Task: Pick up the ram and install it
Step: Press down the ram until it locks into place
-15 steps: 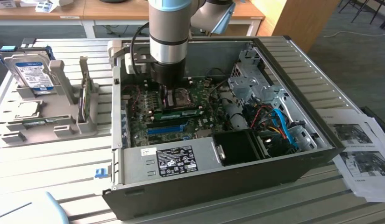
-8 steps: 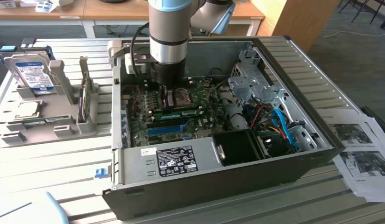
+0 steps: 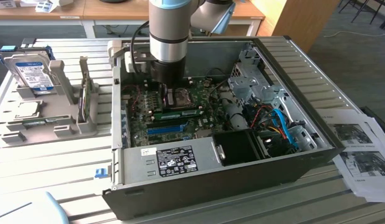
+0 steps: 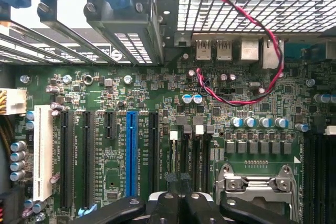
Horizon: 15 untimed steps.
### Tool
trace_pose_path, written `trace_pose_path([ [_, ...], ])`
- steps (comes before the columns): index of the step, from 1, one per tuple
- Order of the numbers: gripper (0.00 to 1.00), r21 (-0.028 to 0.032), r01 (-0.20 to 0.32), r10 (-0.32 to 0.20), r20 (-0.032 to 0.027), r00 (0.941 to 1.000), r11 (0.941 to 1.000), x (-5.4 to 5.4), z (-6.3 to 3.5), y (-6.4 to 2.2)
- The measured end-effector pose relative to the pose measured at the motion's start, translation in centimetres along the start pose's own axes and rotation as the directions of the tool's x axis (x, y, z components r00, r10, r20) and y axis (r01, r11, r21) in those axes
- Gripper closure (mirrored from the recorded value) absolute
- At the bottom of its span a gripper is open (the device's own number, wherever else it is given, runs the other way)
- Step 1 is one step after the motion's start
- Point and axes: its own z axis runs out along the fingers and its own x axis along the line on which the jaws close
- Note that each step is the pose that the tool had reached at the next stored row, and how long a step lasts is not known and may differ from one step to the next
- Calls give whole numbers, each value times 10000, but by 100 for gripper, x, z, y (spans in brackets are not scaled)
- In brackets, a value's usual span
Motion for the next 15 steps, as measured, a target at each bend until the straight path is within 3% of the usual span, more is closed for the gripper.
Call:
trace_pose_path([
  [15,91,-1,0,0,-3,10000,10000,10,-338,4],
])
